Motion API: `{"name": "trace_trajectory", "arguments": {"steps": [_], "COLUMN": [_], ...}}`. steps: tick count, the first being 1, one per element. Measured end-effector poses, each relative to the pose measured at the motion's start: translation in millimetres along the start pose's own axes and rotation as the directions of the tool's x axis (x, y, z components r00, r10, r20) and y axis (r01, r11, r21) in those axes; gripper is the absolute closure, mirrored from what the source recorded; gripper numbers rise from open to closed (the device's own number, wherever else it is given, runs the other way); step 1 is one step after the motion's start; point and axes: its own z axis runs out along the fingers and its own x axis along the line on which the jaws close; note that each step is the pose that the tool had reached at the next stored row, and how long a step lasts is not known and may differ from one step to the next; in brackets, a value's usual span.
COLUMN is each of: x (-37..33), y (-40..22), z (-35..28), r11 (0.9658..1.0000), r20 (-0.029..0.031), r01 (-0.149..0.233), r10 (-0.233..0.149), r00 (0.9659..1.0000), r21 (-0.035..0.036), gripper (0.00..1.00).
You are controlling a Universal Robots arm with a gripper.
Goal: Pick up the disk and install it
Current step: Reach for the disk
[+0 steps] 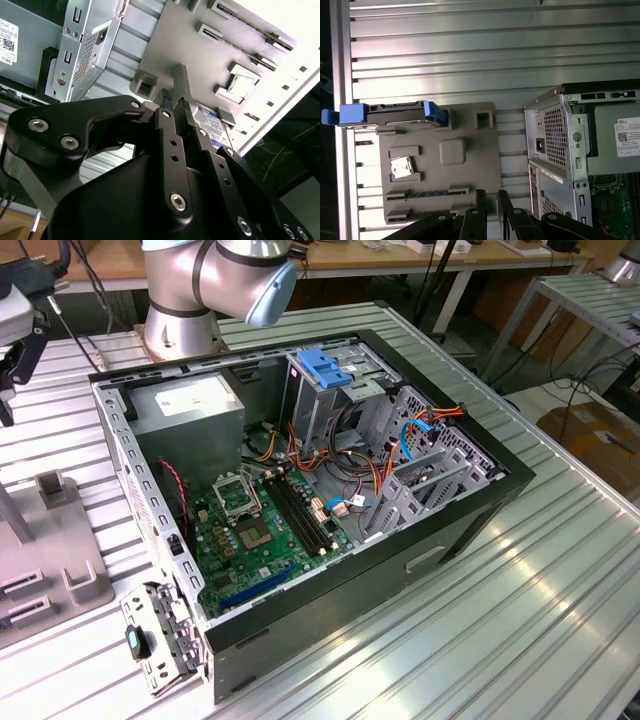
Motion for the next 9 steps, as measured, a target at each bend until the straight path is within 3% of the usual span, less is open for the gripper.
{"name": "trace_trajectory", "arguments": {"steps": [9], "x": [12.0], "y": [-0.8], "z": [-0.3], "r11": [1.0], "r20": [0.0], "r01": [0.0], "r10": [0.0], "r00": [1.0], "r21": [0.0], "gripper": [0.76]}}
